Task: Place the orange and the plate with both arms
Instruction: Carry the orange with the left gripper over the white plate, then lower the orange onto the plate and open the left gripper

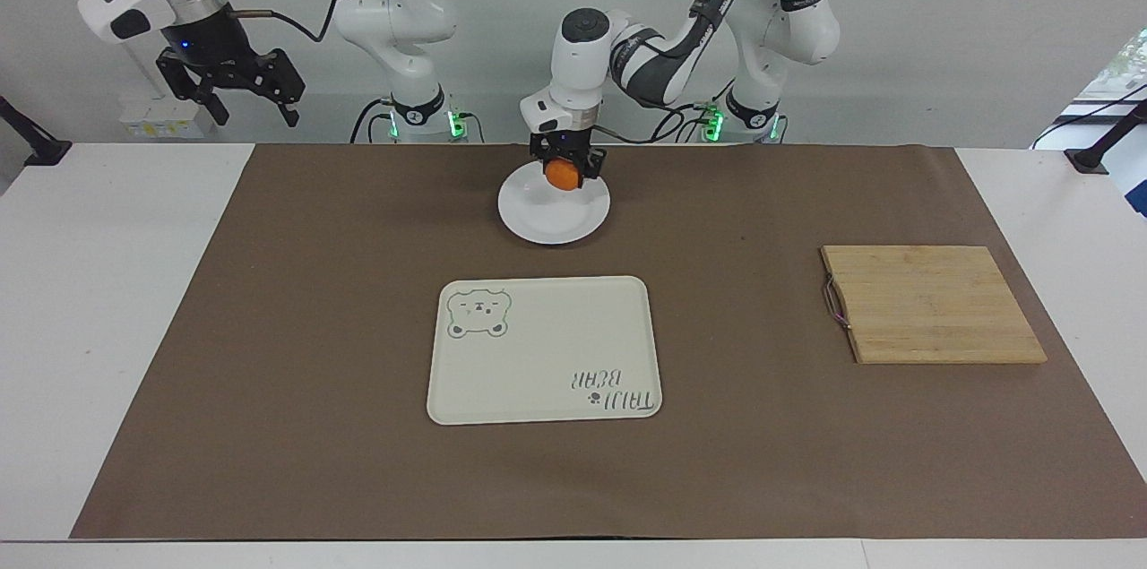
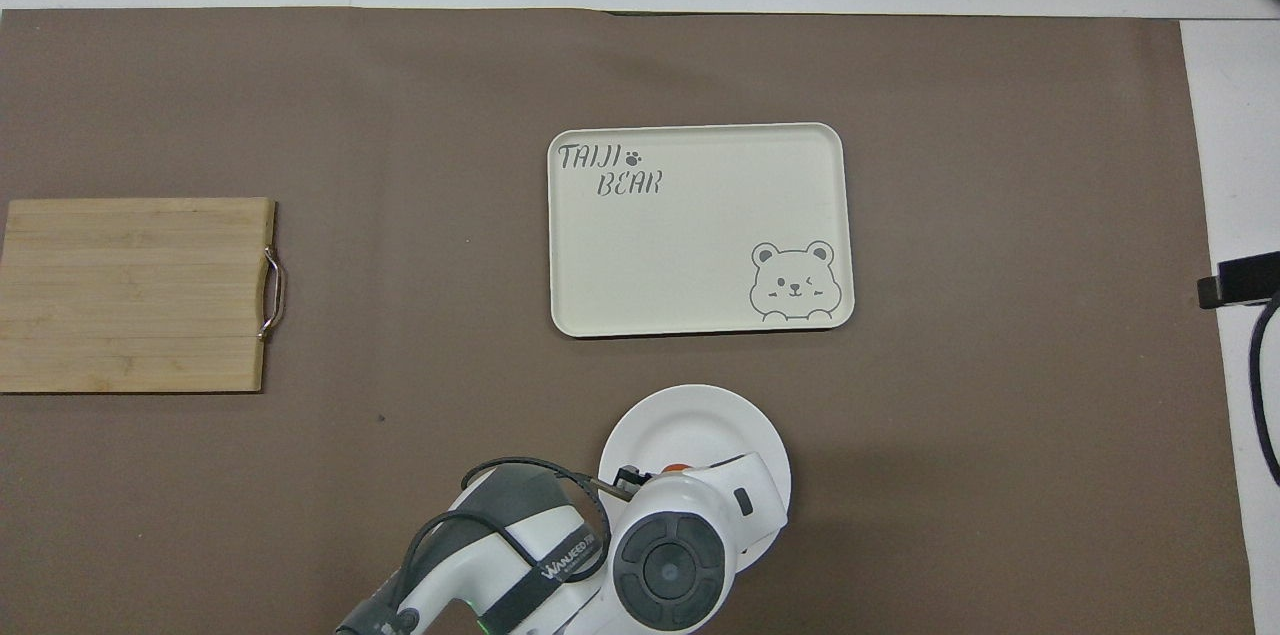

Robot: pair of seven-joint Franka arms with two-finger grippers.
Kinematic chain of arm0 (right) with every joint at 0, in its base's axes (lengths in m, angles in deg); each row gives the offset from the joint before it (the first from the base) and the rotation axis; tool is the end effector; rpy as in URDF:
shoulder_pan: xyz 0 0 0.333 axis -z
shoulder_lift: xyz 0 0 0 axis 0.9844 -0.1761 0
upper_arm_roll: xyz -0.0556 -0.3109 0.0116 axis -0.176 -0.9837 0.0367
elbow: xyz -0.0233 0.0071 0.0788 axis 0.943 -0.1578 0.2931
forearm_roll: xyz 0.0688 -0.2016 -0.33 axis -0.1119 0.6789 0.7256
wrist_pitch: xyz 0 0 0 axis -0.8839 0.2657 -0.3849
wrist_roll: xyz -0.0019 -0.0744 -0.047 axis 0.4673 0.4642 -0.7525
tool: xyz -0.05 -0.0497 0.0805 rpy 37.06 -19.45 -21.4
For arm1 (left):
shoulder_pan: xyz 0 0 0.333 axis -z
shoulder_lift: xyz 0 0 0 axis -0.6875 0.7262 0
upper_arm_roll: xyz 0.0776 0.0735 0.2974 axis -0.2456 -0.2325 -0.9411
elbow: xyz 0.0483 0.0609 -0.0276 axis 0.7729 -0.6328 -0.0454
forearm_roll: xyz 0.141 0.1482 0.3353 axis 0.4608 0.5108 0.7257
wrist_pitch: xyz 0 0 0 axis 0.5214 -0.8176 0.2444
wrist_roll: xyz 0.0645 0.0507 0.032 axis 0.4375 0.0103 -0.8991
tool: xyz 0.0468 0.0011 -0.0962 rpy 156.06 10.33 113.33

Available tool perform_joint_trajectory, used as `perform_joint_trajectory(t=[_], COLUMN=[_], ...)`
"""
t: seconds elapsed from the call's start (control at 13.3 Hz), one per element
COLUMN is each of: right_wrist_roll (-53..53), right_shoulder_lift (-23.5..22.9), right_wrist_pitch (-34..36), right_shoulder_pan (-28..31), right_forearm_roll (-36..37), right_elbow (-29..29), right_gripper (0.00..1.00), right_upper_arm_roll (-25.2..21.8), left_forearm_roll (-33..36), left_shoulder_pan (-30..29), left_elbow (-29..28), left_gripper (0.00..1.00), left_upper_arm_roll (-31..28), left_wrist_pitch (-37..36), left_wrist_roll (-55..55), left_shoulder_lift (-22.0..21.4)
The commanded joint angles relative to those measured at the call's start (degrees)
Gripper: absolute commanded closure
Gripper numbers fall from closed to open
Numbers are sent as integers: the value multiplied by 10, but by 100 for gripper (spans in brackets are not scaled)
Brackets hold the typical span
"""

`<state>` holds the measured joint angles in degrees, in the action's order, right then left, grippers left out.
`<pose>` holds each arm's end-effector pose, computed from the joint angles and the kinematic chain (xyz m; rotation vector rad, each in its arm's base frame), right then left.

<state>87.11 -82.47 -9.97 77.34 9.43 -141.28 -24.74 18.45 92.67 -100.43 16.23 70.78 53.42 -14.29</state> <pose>0.5105 -0.0513 0.6671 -3.1379 0.0735 0.0220 0.2963 -0.4714 0.3589 2.9361 -0.6982 -0.0050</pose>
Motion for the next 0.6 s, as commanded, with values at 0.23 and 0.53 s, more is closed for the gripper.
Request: perform_joint_trajectory(t=[0.23, 0.53], right_wrist_roll=[-6, -6], right_shoulder_lift=[3, 11], right_wrist_pitch=[6, 6], right_shoulder_pan=[6, 11], right_forearm_roll=[5, -20], right_elbow=[-1, -12], right_gripper=[0, 0], right_upper_arm_roll=[3, -1], left_forearm_roll=[4, 4], left_shoulder_pan=[29, 14], left_elbow=[-9, -2], left_gripper=[1, 0], left_upper_arm_roll=[-12, -17], left_wrist_pitch=[73, 43], left_wrist_roll=[-4, 0], left_shoulder_lift=[47, 24])
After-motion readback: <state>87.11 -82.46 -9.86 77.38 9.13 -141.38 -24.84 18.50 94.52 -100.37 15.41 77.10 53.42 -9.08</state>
